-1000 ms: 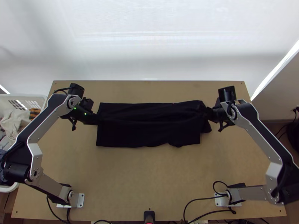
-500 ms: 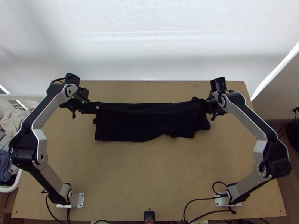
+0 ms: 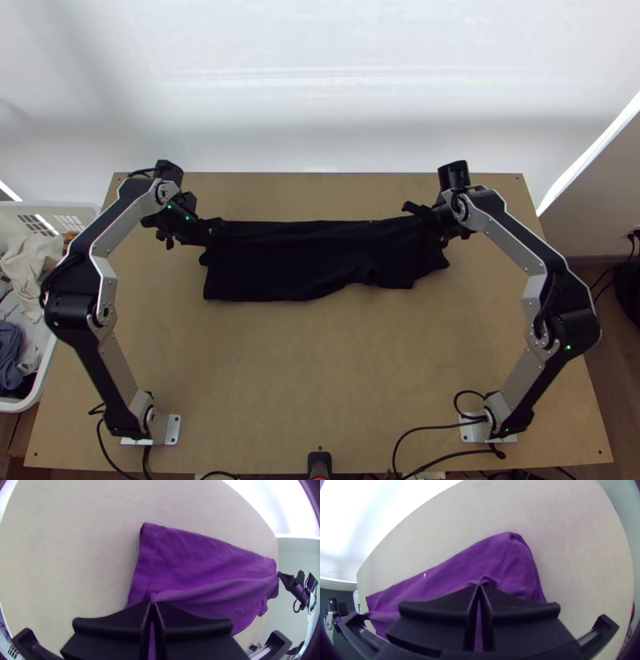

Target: Fold the t-shirt

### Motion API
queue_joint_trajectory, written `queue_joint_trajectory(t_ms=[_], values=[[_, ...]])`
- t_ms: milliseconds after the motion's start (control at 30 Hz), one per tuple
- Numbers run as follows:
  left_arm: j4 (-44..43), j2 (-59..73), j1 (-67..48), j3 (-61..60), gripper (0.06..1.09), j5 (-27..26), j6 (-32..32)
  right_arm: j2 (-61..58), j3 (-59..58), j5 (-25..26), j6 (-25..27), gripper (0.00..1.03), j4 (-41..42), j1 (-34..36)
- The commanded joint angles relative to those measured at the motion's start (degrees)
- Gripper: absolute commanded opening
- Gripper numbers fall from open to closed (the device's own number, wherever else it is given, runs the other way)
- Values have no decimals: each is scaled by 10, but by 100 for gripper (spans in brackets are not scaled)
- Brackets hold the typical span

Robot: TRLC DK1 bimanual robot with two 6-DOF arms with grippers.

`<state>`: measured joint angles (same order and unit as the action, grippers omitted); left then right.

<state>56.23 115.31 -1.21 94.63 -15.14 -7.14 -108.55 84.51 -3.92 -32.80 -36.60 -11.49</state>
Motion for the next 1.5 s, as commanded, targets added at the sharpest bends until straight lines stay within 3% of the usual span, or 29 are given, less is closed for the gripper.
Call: queue_joint_trajectory(t_ms=[0, 167, 200, 233, 300, 333, 433, 567, 633, 700, 1067, 1467], values=[[-9, 22, 8, 13, 10, 17, -19, -25, 14, 8, -11, 3, 13, 7], [-23, 25, 3, 12, 10, 18, -35, -37, 11, 13, -19, 3, 32, 8], [-24, 22, 2, 12, 10, 18, -35, -38, 11, 14, -19, 8, 32, 8], [-32, 19, 1, 10, 15, 20, -39, -38, 11, 14, -19, 22, 32, 8], [-34, 9, 0, 5, 48, 21, -41, -36, 14, 13, -19, 61, 31, 7], [-38, 6, 0, 5, 62, 21, -43, -31, 16, 13, -18, 73, 31, 6], [-44, -5, 1, 6, 86, 21, -45, -3, 20, 10, -18, 85, 30, 2], [-42, -18, 11, 3, 102, 16, -40, 44, 14, 3, -19, 89, 28, -4], [-55, -25, 21, -13, 102, 7, -39, 64, 7, -10, -24, 89, 25, -5], [-67, -32, 36, -38, 102, -50, -29, 82, -2, -20, -28, 89, 25, -6], [-119, -52, 60, -134, 102, -165, -14, 122, 4, -46, -56, 89, 20, -13], [-128, -42, 70, -147, 102, -155, 7, 128, 23, -55, -68, 89, 6, -19]])
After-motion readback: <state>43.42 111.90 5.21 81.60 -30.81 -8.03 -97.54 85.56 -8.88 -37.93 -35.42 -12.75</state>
